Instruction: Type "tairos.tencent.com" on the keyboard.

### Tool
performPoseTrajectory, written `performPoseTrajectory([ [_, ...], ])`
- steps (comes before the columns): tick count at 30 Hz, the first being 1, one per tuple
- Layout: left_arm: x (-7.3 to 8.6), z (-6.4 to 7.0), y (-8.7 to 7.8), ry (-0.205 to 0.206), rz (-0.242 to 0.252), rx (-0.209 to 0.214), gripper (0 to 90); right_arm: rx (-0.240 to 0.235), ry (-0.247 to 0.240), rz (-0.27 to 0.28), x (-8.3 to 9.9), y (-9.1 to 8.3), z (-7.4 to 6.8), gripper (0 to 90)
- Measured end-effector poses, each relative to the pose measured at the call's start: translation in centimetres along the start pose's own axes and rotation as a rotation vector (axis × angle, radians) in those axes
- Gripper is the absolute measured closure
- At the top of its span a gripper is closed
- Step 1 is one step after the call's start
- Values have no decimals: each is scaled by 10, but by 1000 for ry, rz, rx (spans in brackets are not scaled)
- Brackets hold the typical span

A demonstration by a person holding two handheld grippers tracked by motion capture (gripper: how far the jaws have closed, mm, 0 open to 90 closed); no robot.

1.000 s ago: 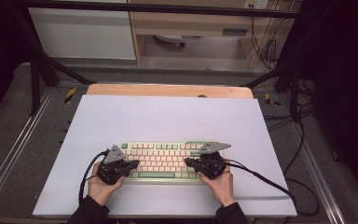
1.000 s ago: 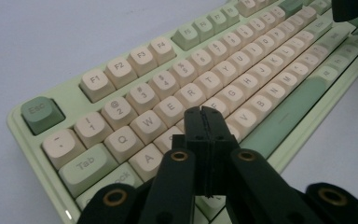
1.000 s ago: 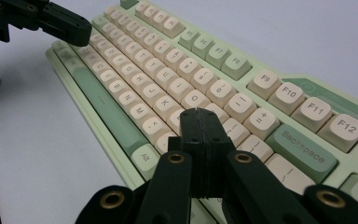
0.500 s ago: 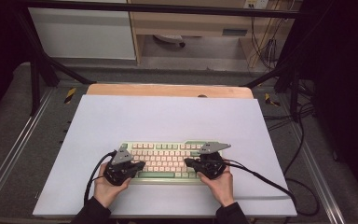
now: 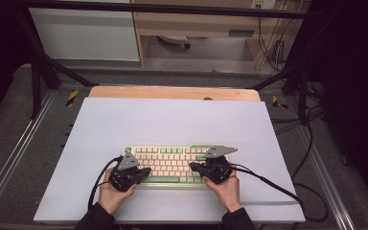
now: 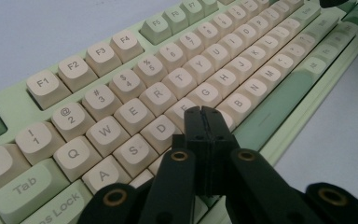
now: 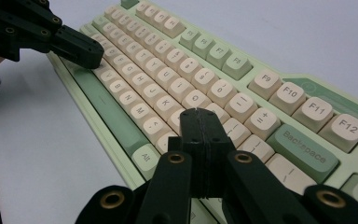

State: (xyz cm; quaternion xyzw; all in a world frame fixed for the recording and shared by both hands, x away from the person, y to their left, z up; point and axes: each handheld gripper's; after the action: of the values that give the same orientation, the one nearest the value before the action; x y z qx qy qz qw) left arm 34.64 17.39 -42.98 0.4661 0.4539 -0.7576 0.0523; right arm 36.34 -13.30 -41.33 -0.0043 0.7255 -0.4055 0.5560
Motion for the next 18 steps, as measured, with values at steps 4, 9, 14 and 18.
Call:
performPoseTrajectory([
  [4,1,0,2,1,-8,-2,900,0,2,-1,0,0,0,900],
  [9,2,0,3,2,-7,1,900,-1,0,2,0,0,0,900],
  [14,1,0,0,4,0,5,900,-1,0,3,0,0,0,900],
  [18,1,-2,-5,3,9,3,900,0,-1,3,0,0,0,900],
])
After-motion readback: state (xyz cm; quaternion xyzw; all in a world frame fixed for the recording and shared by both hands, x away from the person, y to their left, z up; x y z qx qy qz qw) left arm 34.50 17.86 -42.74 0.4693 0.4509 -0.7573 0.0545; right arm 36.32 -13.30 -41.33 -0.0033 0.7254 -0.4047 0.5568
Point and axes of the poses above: each handheld gripper's, and its own axes: y roughly forward along the jaws, x roughly out of its underside, z roughly to its right, and after that the axes turned 7 degrees about -y, right-handed
